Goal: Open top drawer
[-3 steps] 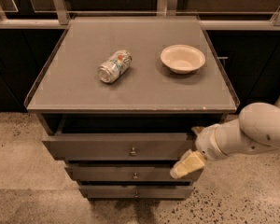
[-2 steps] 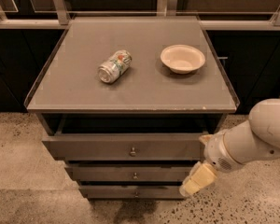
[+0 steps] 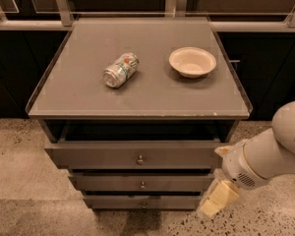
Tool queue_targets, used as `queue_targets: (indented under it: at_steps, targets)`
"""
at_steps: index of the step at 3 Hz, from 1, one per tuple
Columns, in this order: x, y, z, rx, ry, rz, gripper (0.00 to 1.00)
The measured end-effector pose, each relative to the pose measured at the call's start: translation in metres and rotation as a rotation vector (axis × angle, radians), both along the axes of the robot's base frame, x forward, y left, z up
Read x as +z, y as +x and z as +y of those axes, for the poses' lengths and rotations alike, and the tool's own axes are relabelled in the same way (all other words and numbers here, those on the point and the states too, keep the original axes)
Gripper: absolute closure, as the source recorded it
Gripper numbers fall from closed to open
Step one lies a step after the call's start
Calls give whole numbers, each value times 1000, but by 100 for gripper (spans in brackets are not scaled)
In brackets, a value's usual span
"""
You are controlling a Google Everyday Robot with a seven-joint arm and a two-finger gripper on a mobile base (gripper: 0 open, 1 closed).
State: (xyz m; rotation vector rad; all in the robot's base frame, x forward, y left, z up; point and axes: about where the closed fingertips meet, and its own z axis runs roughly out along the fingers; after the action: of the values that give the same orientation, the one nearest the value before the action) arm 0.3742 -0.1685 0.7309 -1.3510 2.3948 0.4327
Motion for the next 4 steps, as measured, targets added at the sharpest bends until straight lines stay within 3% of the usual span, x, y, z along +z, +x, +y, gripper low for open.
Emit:
queue_targets:
  at_steps: [1, 2, 3, 4]
  targets:
    - [-16, 22, 9, -18, 45, -67, 0]
    - [-31, 54, 17, -48, 128, -176, 0]
    - [-48, 78, 23, -66, 210, -226, 0]
    - [-61, 101, 27, -72, 262, -245, 0]
